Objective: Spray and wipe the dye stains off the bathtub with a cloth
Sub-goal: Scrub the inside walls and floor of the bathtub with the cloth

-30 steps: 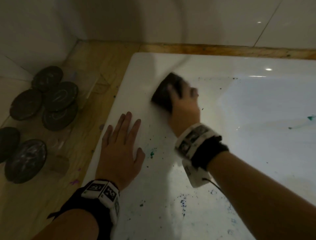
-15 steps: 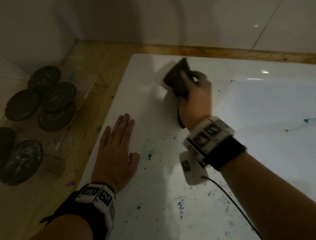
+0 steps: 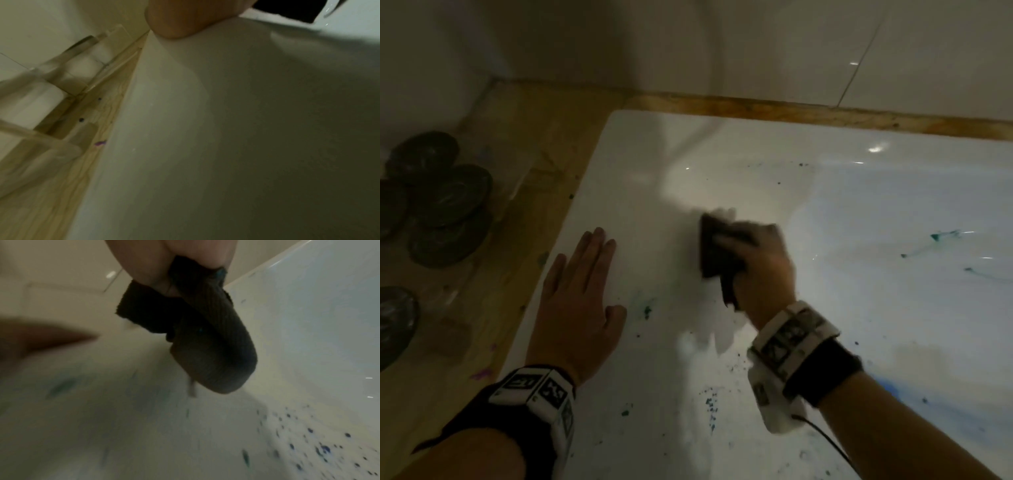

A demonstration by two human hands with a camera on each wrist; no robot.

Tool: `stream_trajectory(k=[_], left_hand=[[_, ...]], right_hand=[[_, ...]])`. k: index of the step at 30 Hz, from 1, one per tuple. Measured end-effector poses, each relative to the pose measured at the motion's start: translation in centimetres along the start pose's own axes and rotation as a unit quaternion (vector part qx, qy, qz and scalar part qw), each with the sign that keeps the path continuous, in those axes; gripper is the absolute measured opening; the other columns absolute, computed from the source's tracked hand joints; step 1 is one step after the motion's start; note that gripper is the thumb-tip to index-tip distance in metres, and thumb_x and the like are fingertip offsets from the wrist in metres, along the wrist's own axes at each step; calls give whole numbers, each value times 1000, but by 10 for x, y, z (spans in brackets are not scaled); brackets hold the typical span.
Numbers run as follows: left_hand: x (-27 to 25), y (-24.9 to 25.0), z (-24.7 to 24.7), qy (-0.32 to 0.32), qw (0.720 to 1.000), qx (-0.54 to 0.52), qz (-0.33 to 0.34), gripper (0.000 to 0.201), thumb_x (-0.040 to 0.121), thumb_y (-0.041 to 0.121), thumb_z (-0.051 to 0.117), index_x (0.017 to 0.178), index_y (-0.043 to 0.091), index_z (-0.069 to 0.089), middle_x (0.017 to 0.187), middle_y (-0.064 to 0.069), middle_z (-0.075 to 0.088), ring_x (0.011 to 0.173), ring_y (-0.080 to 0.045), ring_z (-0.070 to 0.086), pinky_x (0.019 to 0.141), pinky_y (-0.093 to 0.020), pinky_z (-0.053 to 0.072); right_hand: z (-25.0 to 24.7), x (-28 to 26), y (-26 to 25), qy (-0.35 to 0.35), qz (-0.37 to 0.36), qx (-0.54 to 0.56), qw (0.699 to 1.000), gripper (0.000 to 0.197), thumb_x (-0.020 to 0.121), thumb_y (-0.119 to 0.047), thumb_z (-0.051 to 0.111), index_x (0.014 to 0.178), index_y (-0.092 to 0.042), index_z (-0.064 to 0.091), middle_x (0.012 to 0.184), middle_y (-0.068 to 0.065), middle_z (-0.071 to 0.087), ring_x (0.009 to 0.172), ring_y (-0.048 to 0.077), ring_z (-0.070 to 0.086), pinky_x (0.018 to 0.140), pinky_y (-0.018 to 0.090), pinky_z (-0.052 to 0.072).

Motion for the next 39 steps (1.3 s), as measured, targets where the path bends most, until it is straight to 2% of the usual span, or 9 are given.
stream_trajectory(k=[5,11,17,22,25,27,29,33,39], left_hand=[[-2,2,3,-11,1000,8,-4,77,72,30,33,144,3,29,153,-11,23,139,-20,20,114,-32,6],[-5,3,2,-22,1000,7,-6,78,72,31,34,145,4,27,153,-11,22,139,-19,17,114,-28,-1],[0,3,0,0,1000,6,0,79,71,33,34,145,7,25,153,-9,22,139,-20,17,114,-31,4],[-3,2,3,-13,1000,11,0,79,70,32,35,144,4,29,152,-11,24,139,-22,21,113,-36,9],[-2,5,1,-11,1000,9,-2,79,71,32,34,144,4,28,152,-11,24,139,-21,19,114,-34,6],[-1,5,0,-4,1000,7,-1,79,71,32,34,145,5,27,152,-10,23,139,-19,18,114,-31,2],[0,5,-1,8,1000,2,0,79,71,32,35,145,4,28,152,-10,23,139,-19,18,114,-32,4],[0,4,-1,17,1000,-1,1,79,71,31,34,144,4,29,153,-11,22,140,-20,17,114,-35,7],[-2,1,1,24,1000,-4,0,78,70,26,32,144,3,30,152,-13,24,140,-22,19,114,-36,9]], right_hand=[[-122,29,45,251,196,-106,942,49,90,-4,43,138,-13,43,142,20,32,128,35,31,106,28,22],[-65,51,71,164,338,-117,919,59,96,2,29,149,-10,6,152,24,2,134,39,19,114,40,16],[37,53,11,-32,142,-157,977,65,97,-16,41,149,-20,4,154,15,-3,139,39,4,109,49,28],[66,-4,-11,-232,-92,-207,946,70,87,-2,49,146,-29,23,152,7,14,137,33,16,102,43,41],[19,6,9,-109,-6,-7,994,22,88,-22,60,109,-29,59,120,-2,52,106,19,52,91,35,47],[-27,26,35,73,80,65,992,8,87,-32,60,91,-31,53,108,2,55,93,15,57,83,30,47],[-44,46,49,159,143,119,970,12,90,-31,53,101,-33,48,119,9,50,104,21,56,93,34,46],[24,48,7,-2,106,-43,993,59,87,-8,52,142,-20,34,144,20,27,130,37,32,108,43,32],[77,-46,-32,-136,-130,-134,973,76,54,-1,81,125,-18,59,126,20,52,108,47,52,70,48,57]])
Point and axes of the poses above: each hand's wrist, its own x-axis towards the middle knuckle, its own z-axis out of the palm, y = z × x, the point moved 10 cm from there along x, towards the middle knuckle
